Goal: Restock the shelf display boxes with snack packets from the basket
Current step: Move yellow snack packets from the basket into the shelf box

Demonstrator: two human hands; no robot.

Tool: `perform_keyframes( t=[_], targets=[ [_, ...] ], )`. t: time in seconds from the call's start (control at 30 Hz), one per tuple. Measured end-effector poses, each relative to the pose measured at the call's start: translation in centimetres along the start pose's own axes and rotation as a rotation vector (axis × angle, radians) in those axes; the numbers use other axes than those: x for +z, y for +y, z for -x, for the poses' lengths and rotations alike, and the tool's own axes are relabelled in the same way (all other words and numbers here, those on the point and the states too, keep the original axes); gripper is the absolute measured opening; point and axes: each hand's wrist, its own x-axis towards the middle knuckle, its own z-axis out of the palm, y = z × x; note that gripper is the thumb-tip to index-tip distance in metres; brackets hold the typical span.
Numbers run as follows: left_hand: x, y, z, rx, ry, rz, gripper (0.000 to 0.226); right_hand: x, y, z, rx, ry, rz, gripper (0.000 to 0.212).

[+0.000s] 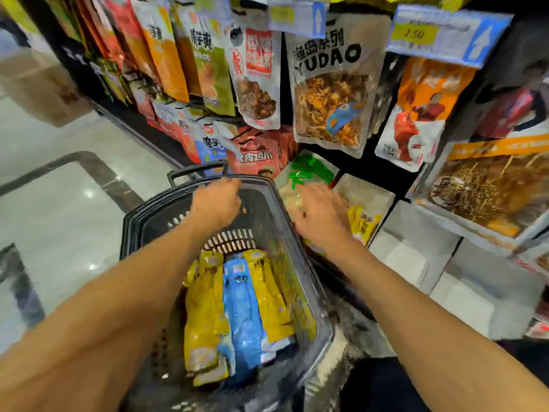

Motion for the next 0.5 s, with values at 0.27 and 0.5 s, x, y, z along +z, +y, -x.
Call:
perform_keyframes(
  t=[0.27,0.5],
  targets=[
    [7.1,-8.3,9.8,-0.286,-0.238,0.154,0.038,8.0,-8.8,6.0,-0.045,-0.488,-0.033,0.058],
    [15.7,-5.5,12.0,-0.355,-0.424,0.178,0.040,15.1,-6.8,8.4,0.143,-0.769,0.045,0.077]
  ],
)
